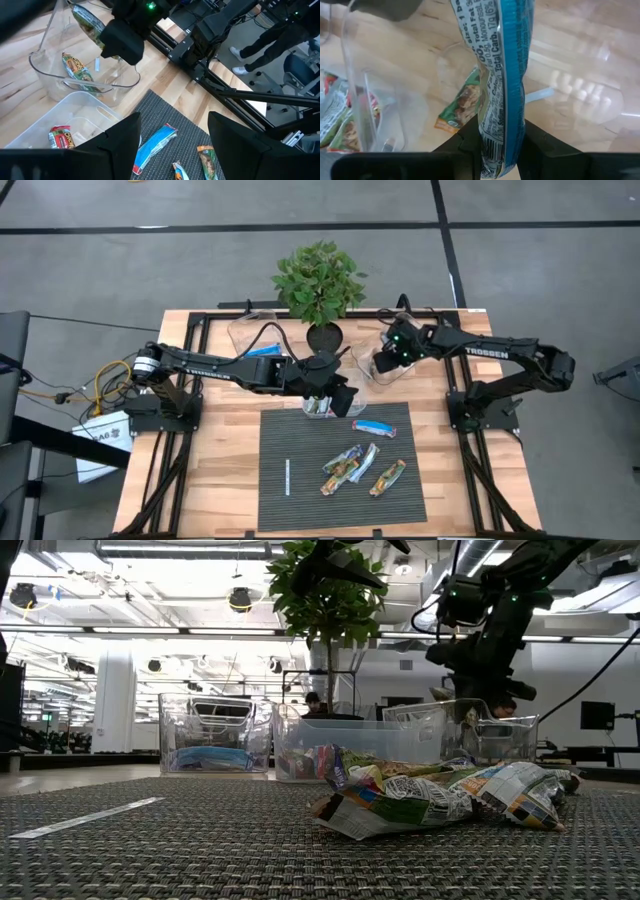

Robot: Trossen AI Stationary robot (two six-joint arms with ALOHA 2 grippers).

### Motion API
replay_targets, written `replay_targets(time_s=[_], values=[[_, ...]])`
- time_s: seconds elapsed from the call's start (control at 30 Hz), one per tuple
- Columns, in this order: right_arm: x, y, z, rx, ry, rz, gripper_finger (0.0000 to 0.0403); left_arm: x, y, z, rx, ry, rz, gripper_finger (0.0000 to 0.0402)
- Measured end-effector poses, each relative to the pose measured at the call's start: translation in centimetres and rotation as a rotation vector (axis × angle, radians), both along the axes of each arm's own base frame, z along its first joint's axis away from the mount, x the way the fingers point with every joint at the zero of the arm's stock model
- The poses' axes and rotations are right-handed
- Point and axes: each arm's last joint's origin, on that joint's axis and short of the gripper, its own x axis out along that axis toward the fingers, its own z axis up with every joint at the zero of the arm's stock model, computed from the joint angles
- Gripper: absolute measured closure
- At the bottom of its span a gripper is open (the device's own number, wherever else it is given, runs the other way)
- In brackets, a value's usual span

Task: Pick and place Granola Bars by type
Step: Put the yellow granola bar into the right transparent bin, then put the red granola bar into the center transparent bin

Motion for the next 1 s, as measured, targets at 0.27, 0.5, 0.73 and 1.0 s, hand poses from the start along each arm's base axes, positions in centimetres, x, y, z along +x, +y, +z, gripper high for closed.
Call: replay_targets(time_s=[0.27, 0.5, 0.73, 1.0], values=[[-0.21, -0.37, 0.02, 0.001, -0.001, -0.019, 0.0326, 0.0, -0.04, -0.01, -0.006, 0.001, -0.011, 0.0177], [-0.17, -0.29, 0.02, 0.009, -0.006, -0.013, 0.0295, 0.0, -0.04, -0.01, -0.008, 0.001, -0.012, 0.0177], [-0.17, -0.3, 0.03, 0.027, -0.016, -0.031, 0.0215, 0.0, -0.04, -0.02, -0.008, 0.002, -0.012, 0.0177], [-0.02, -0.14, 0.18, 0.022, -0.033, -0.021, 0.0176, 0.0, -0.03, -0.03, -0.009, 0.003, -0.013, 0.0177]])
